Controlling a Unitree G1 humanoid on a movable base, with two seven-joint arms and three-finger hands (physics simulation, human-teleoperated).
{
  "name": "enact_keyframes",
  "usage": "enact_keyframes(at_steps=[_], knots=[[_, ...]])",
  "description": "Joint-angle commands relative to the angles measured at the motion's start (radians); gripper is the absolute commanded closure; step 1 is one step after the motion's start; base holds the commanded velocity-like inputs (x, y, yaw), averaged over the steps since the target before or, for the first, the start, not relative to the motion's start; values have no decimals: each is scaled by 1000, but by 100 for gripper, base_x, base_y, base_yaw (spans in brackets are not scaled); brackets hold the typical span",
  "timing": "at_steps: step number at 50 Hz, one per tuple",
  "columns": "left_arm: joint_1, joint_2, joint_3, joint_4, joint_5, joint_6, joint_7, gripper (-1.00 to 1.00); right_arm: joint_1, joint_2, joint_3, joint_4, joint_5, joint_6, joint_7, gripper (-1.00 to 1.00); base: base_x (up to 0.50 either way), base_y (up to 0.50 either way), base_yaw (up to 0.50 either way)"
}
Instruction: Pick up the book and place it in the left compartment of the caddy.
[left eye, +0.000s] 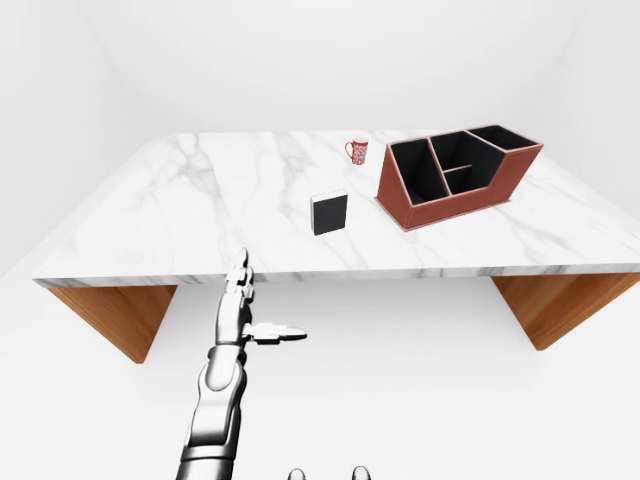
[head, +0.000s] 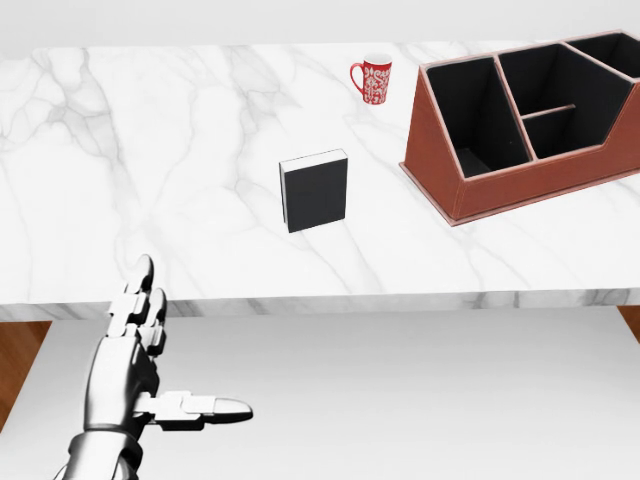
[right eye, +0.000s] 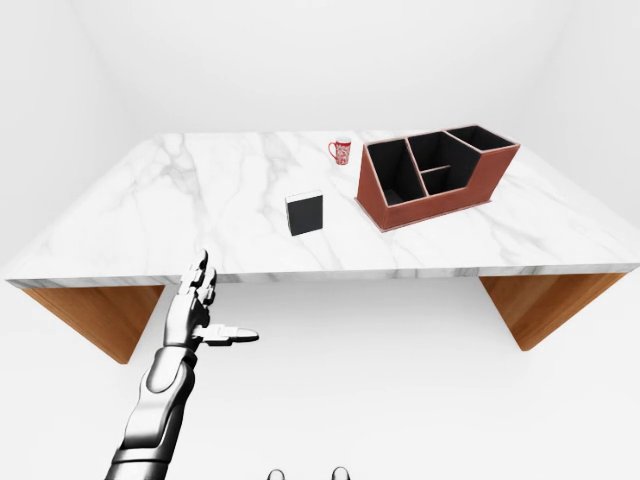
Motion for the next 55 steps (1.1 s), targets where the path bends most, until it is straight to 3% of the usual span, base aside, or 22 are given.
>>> enact_keyframes(at_steps=[1, 5, 7, 13, 17, 20, 23, 25, 26, 39, 49, 53, 55], knots=[[-4, 1, 1, 15, 5, -13, -1, -100, 1, 4, 1, -4, 1, 0, 11, -100, 0, 0, 0], [-5, 1, 1, 20, 7, -17, -2, -100, 0, 3, 0, -2, -3, 0, 10, -100, 0, 0, 0], [1, -1, -4, -3, 10, 0, 0, -100, 0, 2, 1, 0, -4, 0, 10, -100, 0, 0, 0], [3, -1, -7, 0, 17, -19, -5, -100, 2, 2, -2, -4, -1, 0, 13, -100, 0, 0, 10], [3, -1, -6, 0, 17, -19, -5, -100, 2, 2, -2, -4, -2, 0, 13, -100, 0, 0, 20], [7, -2, -11, -13, 25, -6, -1, -100, 2, 4, 6, 2, -13, 0, 19, -100, 0, 0, 20], [3, -2, -9, -1, 25, -14, -1, -100, 3, 5, 4, 0, -13, 0, 19, -100, 0, 0, 20], [9, -3, -11, -20, 27, -1, 1, -100, 0, 5, 7, 6, -19, 0, 21, -100, 0, 0, 20], [5, -2, -8, -3, 25, -12, -1, -100, 0, 6, 8, 8, -19, 0, 23, -100, 0, 0, 20], [0, 0, -4, 9, 21, -19, -2, -100, 1, 5, 4, 3, -14, 0, 13, -100, 0, 0, 20], [6, -3, -8, -10, 21, -6, -2, -100, -1, 3, 7, 10, -15, 0, 16, -100, 0, 0, 20], [1, -1, -5, 3, 19, -15, -2, -100, 2, 3, 5, 2, -12, 0, 15, -100, 0, 0, 20], [6, -3, -9, -15, 19, -2, -3, -100, 0, 3, 5, 4, -14, 0, 15, -100, 0, 0, 20]])
